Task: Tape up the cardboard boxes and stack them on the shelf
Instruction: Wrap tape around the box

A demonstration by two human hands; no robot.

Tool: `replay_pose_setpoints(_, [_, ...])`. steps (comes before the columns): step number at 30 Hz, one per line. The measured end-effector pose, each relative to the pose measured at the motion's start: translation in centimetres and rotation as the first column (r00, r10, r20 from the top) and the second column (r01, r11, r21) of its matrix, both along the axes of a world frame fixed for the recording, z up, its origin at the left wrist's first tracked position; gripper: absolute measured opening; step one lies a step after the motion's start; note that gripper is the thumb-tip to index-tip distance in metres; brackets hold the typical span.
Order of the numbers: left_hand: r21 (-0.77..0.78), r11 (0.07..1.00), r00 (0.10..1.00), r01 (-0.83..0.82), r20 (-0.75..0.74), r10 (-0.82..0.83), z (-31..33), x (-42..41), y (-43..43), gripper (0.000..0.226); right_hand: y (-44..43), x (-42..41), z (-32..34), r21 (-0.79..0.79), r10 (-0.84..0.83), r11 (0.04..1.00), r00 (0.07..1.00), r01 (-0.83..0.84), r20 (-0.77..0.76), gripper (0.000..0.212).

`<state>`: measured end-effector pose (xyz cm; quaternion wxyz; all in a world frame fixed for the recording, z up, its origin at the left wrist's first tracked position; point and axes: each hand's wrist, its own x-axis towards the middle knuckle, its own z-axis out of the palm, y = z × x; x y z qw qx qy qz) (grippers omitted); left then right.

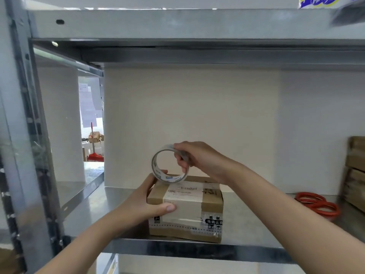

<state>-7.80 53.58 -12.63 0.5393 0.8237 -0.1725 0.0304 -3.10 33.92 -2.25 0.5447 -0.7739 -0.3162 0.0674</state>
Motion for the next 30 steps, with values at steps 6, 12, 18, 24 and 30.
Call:
replay_pose_setpoints(6, [0.012, 0.999, 0.996, -0.034, 0.08, 0.033, -0.3, -0.1, 0.3, 0.103, -4.7, -1.0, 2.5, -0.237, -0.068, 0.966, 0.987, 0.101, 0.146, 0.035])
replay_pose_setpoints(12, [0.088, 0.996, 0.996, 0.006, 0.085, -0.013, 0.3, 0.5, -0.5, 0.104, -8.0, -1.1, 3.5, -0.359, -0.158, 0.915, 0.983, 0.183, 0.098, 0.039])
replay_pose_setpoints(18, [0.127, 0.991, 0.995, 0.029, 0.095, -0.041, 0.8, 0.8, -0.9, 0.107, -9.9, -1.4, 4.1, -0.435, -0.232, 0.865, 0.968, 0.249, 0.093, 0.043])
replay_pose_setpoints(24, [0.116, 0.993, 0.996, 0.01, 0.088, -0.02, 0.3, 0.8, -0.4, 0.106, -12.3, -1.3, 2.8, -0.567, -0.232, 0.794, 0.971, 0.22, 0.051, 0.049])
replay_pose_setpoints(30, [0.129, 0.991, 0.996, 0.033, 0.074, -0.043, 0.7, 0.7, -0.2, 0.109, -13.5, -1.5, -0.9, -0.561, -0.245, 0.801, 0.969, 0.208, 0.009, 0.04])
